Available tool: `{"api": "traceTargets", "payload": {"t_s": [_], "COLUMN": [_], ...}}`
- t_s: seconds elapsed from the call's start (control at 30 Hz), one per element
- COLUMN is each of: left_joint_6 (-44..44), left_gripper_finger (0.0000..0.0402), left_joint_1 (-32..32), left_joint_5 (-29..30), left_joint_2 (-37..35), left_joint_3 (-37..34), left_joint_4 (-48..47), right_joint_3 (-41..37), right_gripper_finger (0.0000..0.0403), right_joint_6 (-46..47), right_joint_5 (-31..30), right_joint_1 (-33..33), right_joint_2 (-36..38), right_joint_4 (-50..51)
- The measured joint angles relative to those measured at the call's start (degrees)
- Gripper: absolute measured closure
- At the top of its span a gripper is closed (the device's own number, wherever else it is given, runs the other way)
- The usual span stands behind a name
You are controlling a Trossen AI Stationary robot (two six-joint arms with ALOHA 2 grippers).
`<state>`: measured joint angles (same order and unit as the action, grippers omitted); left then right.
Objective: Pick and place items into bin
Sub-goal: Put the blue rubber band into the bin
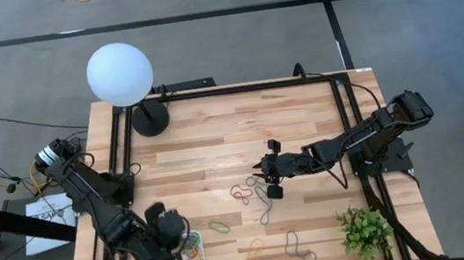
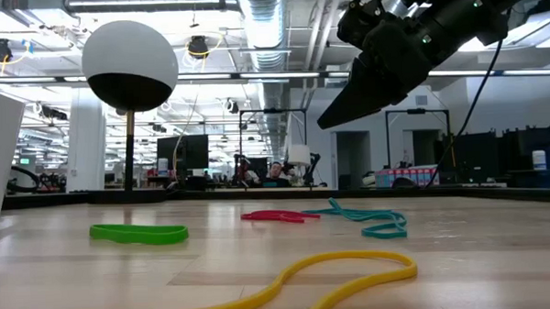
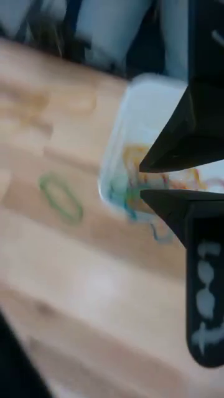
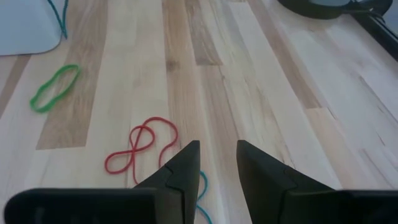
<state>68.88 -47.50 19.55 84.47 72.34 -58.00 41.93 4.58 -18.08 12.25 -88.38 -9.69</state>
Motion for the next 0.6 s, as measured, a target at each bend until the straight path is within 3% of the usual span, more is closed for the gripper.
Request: {"api": "traceTargets", "payload": {"t_s": [0.17, 0.4, 0.47, 0.6], "left_joint_6": [3.6, 8.4, 6.8, 1.7], "left_gripper_finger": [0.0360, 0.0320, 0.0302, 0.0278], "left_joint_1": [2.0, 5.2, 5.5, 5.6], "left_joint_5": [-4.7, -15.4, -15.2, -9.5], "left_joint_2": [0.0, 0.0, 0.0, 0.0], "left_joint_3": [-2.2, -12.4, -13.8, -14.3], "left_joint_4": [-4.1, 3.8, 4.0, 4.2], "right_joint_3": [0.0, 0.0, 0.0, 0.0], "right_gripper_finger": [0.0302, 0.0302, 0.0302, 0.0302], "right_joint_6": [0.0, 0.0, 0.0, 0.0], "right_joint_5": [0.0, 0.0, 0.0, 0.0], "right_joint_1": [0.0, 0.0, 0.0, 0.0], "right_joint_2": [0.0, 0.0, 0.0, 0.0], "right_joint_4": [0.0, 0.0, 0.0, 0.0]}}
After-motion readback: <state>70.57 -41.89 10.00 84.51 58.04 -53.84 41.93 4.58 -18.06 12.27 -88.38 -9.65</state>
